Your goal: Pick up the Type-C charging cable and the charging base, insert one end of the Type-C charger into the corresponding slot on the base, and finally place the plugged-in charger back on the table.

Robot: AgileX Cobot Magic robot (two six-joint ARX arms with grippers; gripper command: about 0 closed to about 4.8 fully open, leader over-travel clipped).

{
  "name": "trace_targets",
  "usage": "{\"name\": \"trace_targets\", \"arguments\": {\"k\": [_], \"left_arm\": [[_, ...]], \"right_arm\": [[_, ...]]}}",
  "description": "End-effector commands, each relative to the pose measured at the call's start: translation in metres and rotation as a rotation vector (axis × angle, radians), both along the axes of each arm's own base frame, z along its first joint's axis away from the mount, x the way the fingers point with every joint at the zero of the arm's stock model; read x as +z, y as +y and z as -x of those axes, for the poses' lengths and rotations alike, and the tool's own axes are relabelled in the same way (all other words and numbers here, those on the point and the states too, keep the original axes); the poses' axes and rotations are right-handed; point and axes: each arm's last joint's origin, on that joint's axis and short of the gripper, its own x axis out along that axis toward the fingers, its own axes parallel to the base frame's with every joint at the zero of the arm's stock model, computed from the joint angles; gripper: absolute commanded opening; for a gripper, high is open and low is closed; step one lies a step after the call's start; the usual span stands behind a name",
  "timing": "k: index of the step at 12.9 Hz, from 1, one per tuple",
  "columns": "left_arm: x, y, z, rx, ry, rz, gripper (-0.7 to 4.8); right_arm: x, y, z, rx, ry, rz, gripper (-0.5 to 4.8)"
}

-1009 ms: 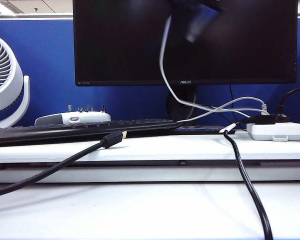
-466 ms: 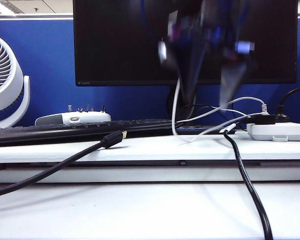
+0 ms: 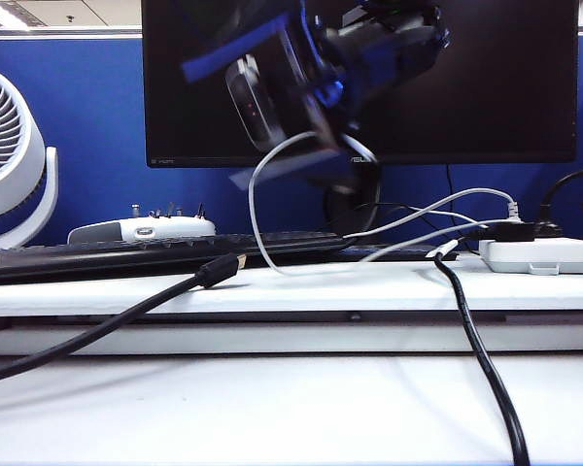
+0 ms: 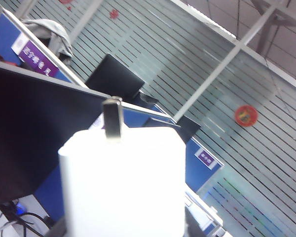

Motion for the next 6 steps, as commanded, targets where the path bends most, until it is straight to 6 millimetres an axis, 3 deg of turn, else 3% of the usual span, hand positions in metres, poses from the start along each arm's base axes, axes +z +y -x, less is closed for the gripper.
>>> {"name": "trace_targets", "arguments": {"k": [1, 4, 5, 6], "left_arm": [[0.007, 0.003, 0.006, -0.002, -0.048, 0.025, 0.79], [0.007, 0.003, 0.005, 0.008, -0.05, 0.029, 0.79], [0.007, 0.003, 0.005, 0.008, -0.05, 0.029, 0.79], [0.007, 0.003, 0.005, 0.005, -0.042, 0.034, 0.79]], "right_arm": [[0.014, 0.011, -0.014, 0.04, -0.064, -0.33, 4.79], [0.026, 0.013, -0.022, 0.083, -0.033, -0.505, 4.79], [0.041, 0.013, -0.022, 0.106, -0.053, -0.554, 4.79], [0.082, 0.011, -0.018, 0.126, -0.159, -0.598, 4.79]]}}
